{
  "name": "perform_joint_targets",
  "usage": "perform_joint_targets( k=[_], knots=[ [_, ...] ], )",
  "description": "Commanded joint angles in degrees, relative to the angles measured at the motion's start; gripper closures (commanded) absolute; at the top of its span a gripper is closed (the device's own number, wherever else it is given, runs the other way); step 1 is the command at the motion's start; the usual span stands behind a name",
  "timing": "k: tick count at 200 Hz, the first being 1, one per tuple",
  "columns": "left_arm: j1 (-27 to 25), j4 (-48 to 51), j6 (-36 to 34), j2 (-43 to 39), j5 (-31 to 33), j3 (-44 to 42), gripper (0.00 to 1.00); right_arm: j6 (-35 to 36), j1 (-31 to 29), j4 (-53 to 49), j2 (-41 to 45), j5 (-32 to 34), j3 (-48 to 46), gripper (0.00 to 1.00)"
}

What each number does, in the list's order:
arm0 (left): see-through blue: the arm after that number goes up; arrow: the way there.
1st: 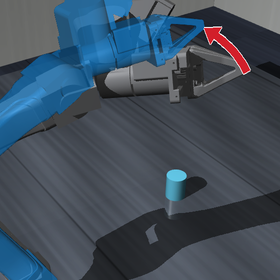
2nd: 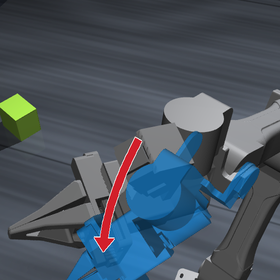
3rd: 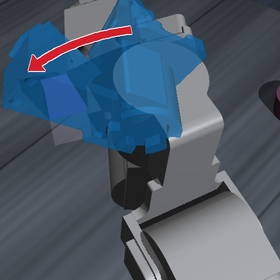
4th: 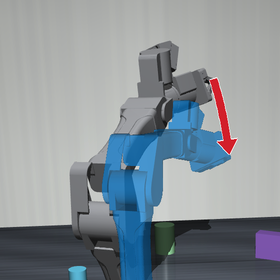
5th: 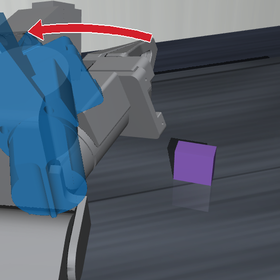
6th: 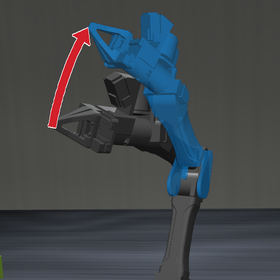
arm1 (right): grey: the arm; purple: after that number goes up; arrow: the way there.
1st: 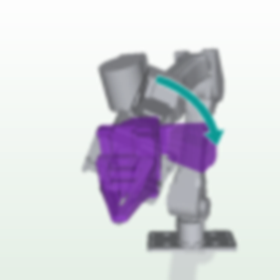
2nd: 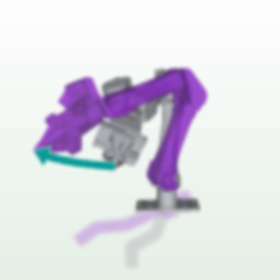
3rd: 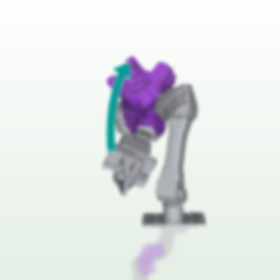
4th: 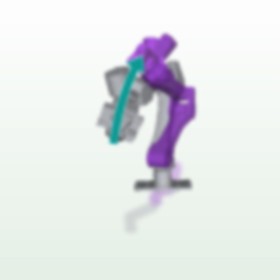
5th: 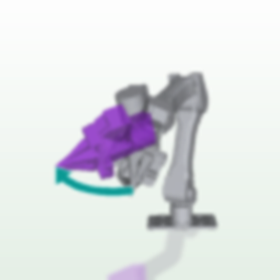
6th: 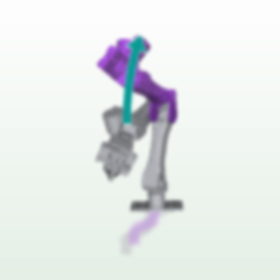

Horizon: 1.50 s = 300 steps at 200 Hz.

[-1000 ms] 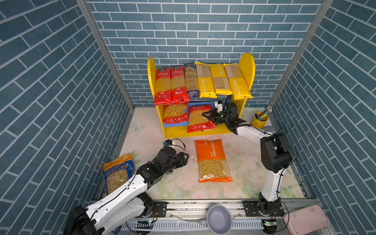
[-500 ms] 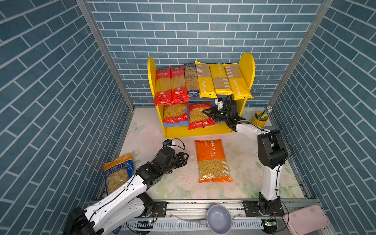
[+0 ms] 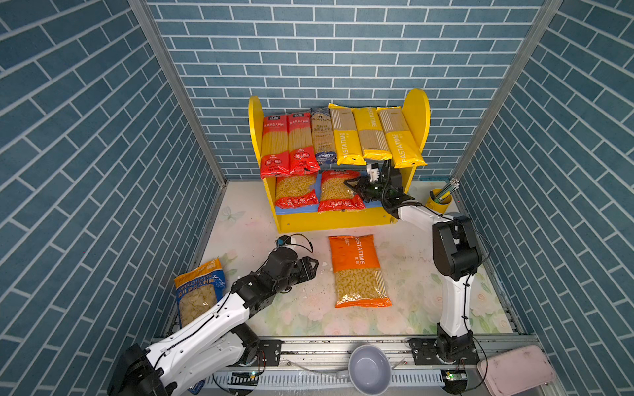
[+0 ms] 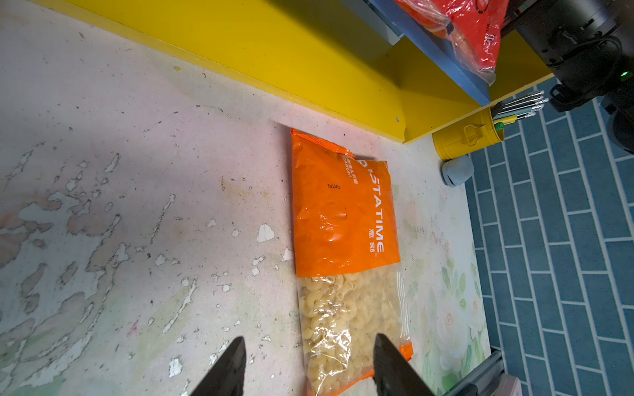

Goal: Place and organize the pasta boxes and bags onto the shelf
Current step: 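Lower the red fusilli bag onto the blue shelf and open the right gripper, then draw the right gripper back down to the orange macaroni bag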

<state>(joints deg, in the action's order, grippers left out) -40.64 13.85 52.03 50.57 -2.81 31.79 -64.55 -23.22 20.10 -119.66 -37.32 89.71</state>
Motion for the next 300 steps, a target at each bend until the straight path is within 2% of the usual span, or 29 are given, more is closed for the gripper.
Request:
perform_joint_targets(
  k=[1,47,112,156,178,239,277,300],
  knots=[
    [0.21,0.30,-0.63,-0.16,0.09,-0.77,0.40,0.65,0.05,-0.50,3.43,0.83,0.12,0.53],
    [0.21,4.36,-2.26,-2.01,1.15,1.04,0.40,2.93,0.04,-6.65,9.41,2.49,-4.54,0.47],
    [0.26,10.81,-5.70,-4.74,3.28,4.51,0.39,6.07,0.02,-12.06,16.00,3.19,-10.87,0.46],
    [1.54,32.59,-17.23,-9.17,17.44,18.94,0.34,7.84,-0.15,-14.07,22.81,3.44,-17.30,0.46],
    [3.54,37.23,-19.89,-9.53,19.55,22.61,0.33,8.62,-0.24,-14.43,26.50,3.98,-20.86,0.46],
    [4.01,29.22,-17.53,-6.01,13.85,20.06,0.33,9.80,-0.85,-16.36,32.03,5.31,-26.59,0.50],
    [3.69,16.37,-12.32,-2.61,2.06,13.45,0.33,6.84,-1.73,-11.08,33.98,7.50,-31.84,0.67],
    [0.97,12.21,-10.37,0.60,2.17,11.00,0.33,5.73,-3.56,-9.73,31.74,7.96,-31.09,0.72]
  ],
)
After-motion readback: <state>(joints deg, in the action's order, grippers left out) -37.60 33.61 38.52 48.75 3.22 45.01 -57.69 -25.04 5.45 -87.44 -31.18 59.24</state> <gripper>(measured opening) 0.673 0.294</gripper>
